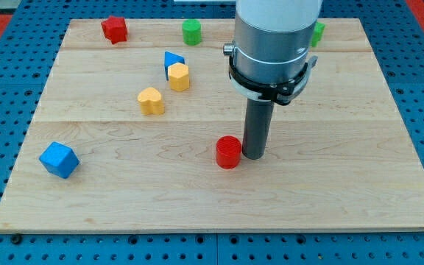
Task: Move the heart towards the right
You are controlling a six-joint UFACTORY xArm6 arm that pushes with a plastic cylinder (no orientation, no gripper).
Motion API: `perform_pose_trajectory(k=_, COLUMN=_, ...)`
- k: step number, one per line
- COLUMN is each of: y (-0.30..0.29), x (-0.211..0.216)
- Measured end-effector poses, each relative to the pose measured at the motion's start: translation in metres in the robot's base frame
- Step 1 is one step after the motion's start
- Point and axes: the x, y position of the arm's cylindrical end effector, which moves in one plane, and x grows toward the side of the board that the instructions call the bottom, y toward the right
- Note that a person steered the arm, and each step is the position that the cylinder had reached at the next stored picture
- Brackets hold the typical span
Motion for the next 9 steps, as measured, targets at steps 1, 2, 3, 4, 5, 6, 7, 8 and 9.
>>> perform_pose_trajectory(k=1, y=-0.027, x=-0.013)
perform_pose_trajectory(k=2, y=-0.056, x=-0.013)
perform_pose_trajectory(k=3, y=-0.076, x=-0.021)
perform_pose_trajectory(k=4, y=-0.112, x=-0.008)
perform_pose_trajectory(k=5, y=-0.091, x=0.01)
perform_pose_trajectory(k=6, y=-0.075, x=0.01)
perform_pose_trajectory(k=7, y=-0.043, x=0.01)
perform_pose_trajectory(k=8, y=-0.044, x=0.01)
perform_pose_trajectory(k=9, y=-0.044, x=0.01)
